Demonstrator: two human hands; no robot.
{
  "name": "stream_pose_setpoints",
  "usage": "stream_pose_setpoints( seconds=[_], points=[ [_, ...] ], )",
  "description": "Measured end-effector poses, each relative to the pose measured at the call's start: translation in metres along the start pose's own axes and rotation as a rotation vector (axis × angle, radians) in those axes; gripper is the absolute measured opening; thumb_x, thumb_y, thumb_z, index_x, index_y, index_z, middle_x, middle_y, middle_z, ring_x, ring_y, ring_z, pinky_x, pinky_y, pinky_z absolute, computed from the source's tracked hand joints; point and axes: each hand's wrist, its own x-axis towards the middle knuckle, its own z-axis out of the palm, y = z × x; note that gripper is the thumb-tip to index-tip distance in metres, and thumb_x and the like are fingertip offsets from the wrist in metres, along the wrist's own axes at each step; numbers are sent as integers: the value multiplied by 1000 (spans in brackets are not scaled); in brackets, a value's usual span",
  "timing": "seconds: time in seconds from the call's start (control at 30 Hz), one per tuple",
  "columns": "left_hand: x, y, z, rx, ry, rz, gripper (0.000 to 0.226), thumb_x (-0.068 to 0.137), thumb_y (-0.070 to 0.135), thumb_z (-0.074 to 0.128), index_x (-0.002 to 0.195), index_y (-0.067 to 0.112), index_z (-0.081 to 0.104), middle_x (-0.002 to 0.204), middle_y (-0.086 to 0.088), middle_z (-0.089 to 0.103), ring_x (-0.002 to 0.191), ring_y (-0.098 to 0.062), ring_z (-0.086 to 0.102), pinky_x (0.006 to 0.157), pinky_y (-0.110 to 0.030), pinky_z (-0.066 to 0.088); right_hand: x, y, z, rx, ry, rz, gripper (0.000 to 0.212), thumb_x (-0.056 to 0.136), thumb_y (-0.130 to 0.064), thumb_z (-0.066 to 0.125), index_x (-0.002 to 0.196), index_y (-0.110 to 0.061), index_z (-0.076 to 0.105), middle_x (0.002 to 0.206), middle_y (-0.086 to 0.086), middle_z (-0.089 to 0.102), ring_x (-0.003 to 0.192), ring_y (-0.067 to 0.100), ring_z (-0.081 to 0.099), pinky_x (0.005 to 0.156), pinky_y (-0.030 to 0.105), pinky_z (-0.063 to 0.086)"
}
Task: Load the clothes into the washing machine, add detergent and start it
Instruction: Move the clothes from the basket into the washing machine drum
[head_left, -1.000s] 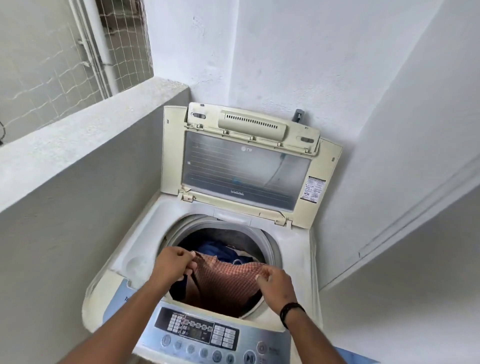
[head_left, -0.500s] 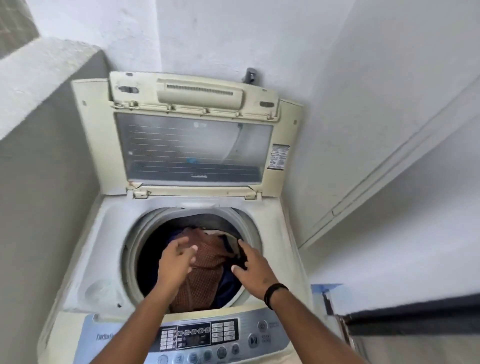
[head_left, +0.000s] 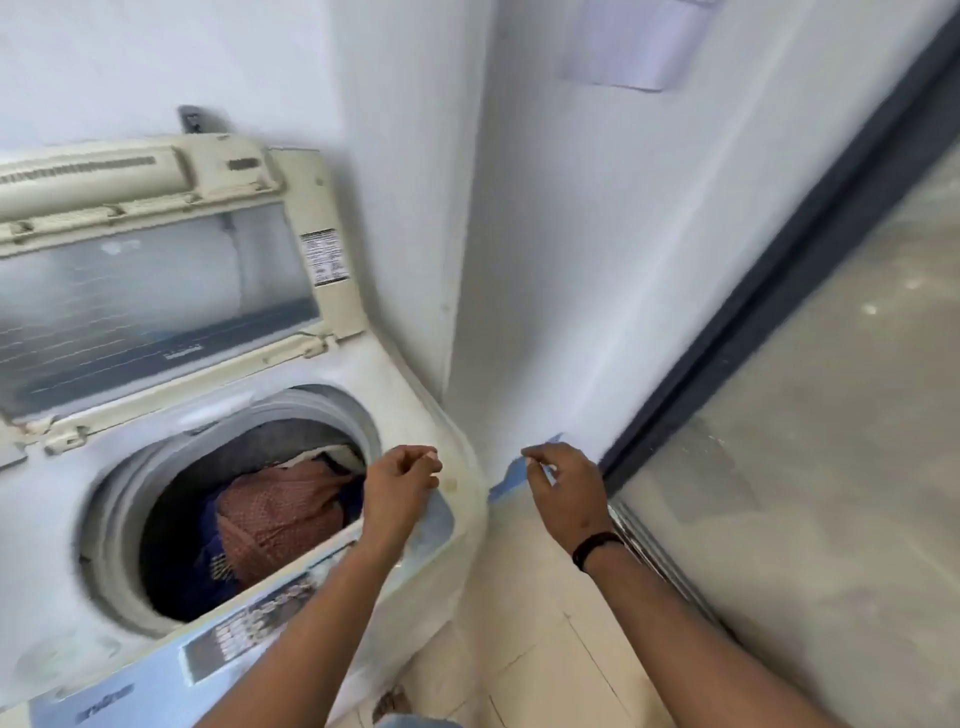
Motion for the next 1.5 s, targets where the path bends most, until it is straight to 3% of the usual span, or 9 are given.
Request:
stream_pose_setpoints(
  seconds=[0.17,0.3,0.53,0.73,0.87,1.07,1.27,1.4,1.5],
  points=[
    [-89,-3,128,226,-411,45,11,93,16,64,88,12,73,81,-5,76,69,-16,68,61,-31,49,-76,66,-104,31,244,213,15,90,-10,65,97,-16,77,92,-7,70,89,9,63,82,14,47],
    [-166,-23,219,441,-797,66,9,92,19,65,95,15,73,90,-6,76,70,-11,67,59,-26,46,-149,121,-164,102,409,467,16,90,-16,64,97,-22,78,95,-8,74,90,10,66,86,26,52],
    [-259,-75,323,729,-1123,128,18,80,33,69,97,25,72,89,-6,76,82,-23,73,60,-27,51,-284,209,-227,161,685,803,12,88,-14,65,82,-17,75,84,4,74,81,22,67,74,31,48],
    [-291,-128,388,987,-1298,222,12,89,21,70,100,21,73,89,1,76,83,-18,72,70,-29,55,-377,274,-240,329,935,1205,19,91,-19,58,75,-12,66,72,9,64,74,32,59,73,39,50],
    [-302,-168,442,1121,-1401,270,12,86,24,73,97,20,75,84,9,74,81,-13,69,77,-37,57,-416,301,-250,315,926,1390,19,91,-17,58,78,-7,68,77,12,66,78,32,58,75,39,47],
    [-303,-228,519,1331,-1522,293,12,87,23,71,97,16,74,91,3,74,89,-18,68,78,-29,51,-444,347,-272,366,920,1587,16,92,-24,58,92,-16,72,95,6,74,91,30,66,78,33,52],
    [-300,-283,572,1567,-1575,207,10,85,30,70,92,22,72,101,2,75,93,-19,68,82,-30,56,-453,412,-258,513,790,1722,20,92,-28,62,108,-19,69,102,-3,71,92,22,61,76,24,40],
    [-319,-325,600,1554,-1562,95,18,87,32,72,99,18,75,101,0,75,92,-20,69,76,-27,53,-460,457,-225,632,687,1829,21,94,-30,56,97,-15,70,94,6,70,93,34,57,78,30,42],
    [-331,-360,615,1588,-1615,72,18,88,29,72,101,17,76,102,-1,76,92,-18,69,75,-23,50,-465,484,-196,687,558,1866,29,92,-24,55,116,-12,66,117,11,68,96,31,63,72,22,42]
  ],
)
